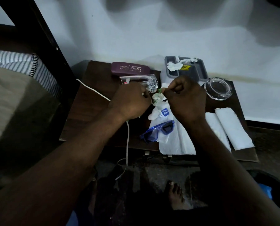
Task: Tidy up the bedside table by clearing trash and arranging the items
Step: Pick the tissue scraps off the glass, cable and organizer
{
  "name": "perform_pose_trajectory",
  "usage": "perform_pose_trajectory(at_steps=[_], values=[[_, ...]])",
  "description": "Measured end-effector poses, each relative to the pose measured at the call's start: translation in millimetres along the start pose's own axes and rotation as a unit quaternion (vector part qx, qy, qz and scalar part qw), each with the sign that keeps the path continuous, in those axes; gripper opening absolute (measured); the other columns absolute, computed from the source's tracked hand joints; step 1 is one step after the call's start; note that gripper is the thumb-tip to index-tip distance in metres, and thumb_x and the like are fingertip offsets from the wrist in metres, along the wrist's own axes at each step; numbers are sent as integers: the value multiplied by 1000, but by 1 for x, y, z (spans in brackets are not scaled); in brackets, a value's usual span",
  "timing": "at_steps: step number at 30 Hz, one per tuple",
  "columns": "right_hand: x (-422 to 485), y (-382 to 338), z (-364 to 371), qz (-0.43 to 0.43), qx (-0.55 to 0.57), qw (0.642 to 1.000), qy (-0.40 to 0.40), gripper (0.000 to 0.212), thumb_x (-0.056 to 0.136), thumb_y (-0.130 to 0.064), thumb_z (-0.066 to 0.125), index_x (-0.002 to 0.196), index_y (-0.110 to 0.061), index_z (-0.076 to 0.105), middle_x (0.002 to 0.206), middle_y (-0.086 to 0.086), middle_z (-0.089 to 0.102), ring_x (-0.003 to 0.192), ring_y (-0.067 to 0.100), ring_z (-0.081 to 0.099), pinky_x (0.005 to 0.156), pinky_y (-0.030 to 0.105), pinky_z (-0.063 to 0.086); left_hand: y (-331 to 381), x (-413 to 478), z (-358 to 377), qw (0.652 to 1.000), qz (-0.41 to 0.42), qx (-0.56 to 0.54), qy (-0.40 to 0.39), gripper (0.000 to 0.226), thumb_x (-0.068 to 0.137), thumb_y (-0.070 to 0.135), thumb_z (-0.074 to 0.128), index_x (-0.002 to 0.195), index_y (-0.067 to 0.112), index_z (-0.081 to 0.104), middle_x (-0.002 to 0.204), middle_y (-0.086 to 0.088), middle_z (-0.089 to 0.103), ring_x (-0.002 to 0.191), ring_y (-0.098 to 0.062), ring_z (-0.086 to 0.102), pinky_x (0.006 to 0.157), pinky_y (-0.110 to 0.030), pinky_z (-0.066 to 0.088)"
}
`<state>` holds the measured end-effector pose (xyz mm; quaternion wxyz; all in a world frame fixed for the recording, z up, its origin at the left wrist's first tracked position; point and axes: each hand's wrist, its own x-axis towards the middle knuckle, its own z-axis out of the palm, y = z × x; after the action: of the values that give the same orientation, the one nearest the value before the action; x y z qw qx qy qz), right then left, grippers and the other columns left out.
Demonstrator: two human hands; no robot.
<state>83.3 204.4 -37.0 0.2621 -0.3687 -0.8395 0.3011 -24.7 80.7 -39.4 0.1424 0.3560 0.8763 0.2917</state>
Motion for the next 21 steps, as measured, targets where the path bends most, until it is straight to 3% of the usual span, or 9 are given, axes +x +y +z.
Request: perform_pose_trajectory(at_steps=[2, 5, 7, 9, 13, 17, 19, 21], values=[[2, 6, -3, 26, 17, 999, 10, 16, 83, -25, 81, 94, -19, 69, 68, -13, 64, 65, 3, 61, 70, 20, 46, 2, 0, 9, 999, 12, 23, -19, 12, 85, 26, 69, 90, 22, 79, 99, 0, 76, 93, -20, 69, 78, -26, 49], [4, 11, -8, 36, 19, 999, 0, 25, 86, -23, 78, 111, -20, 73, 65, -14, 62, 72, 9, 64, 79, 29, 53, 1, 2, 19, 998, 9, 51, -29, 16, 82, 32, 70, 94, 25, 77, 104, 1, 75, 100, -22, 69, 86, -32, 54], [6, 12, -11, 47, 24, 999, -7, 20, 87, -24, 78, 106, -23, 77, 71, -12, 67, 76, 9, 66, 83, 33, 57, 2, 3, 23, 997, 9, 68, -33, 21, 81, 37, 69, 96, 24, 75, 105, 0, 74, 102, -24, 68, 86, -33, 54], [8, 14, -15, 63, 31, 998, -8, 13, 88, -27, 77, 100, -24, 78, 77, -9, 72, 78, 6, 67, 80, 29, 55, 3, 4, 26, 995, 13, 87, -38, 28, 82, 44, 69, 99, 22, 73, 107, -2, 74, 103, -25, 68, 87, -35, 54], [6, 13, -23, 66, 53, 996, 3, 7, 88, -37, 78, 85, -31, 75, 71, -14, 72, 70, 1, 68, 74, 27, 53, 2, 4, 34, 986, 18, 152, -68, 38, 79, 47, 74, 106, 20, 72, 114, -5, 71, 108, -28, 67, 87, -36, 55], [7, 19, -24, 115, 108, 988, 4, 19, 79, -50, 73, 76, -32, 72, 78, -9, 77, 80, 16, 77, 83, 49, 63, 4, 1, 38, 983, 19, 163, -80, 30, 81, 35, 70, 107, 20, 73, 115, -7, 71, 107, -30, 67, 86, -37, 56], [6, 19, -28, 120, 130, 984, -4, 5, 81, -31, 72, 79, -28, 74, 76, -6, 78, 75, 16, 78, 80, 50, 64, 6, 2, 36, 985, 23, 155, -69, 32, 83, 38, 67, 109, 20, 72, 117, -8, 70, 110, -30, 65, 89, -37, 56], [7, 22, -31, 136, 170, 976, -8, 14, 86, -7, 67, 82, -19, 74, 75, 0, 77, 69, 15, 76, 75, 42, 66, 11, 2, 32, 990, 24, 128, -53, 37, 84, 45, 65, 108, 18, 73, 114, -9, 71, 109, -31, 64, 88, -36, 53]])
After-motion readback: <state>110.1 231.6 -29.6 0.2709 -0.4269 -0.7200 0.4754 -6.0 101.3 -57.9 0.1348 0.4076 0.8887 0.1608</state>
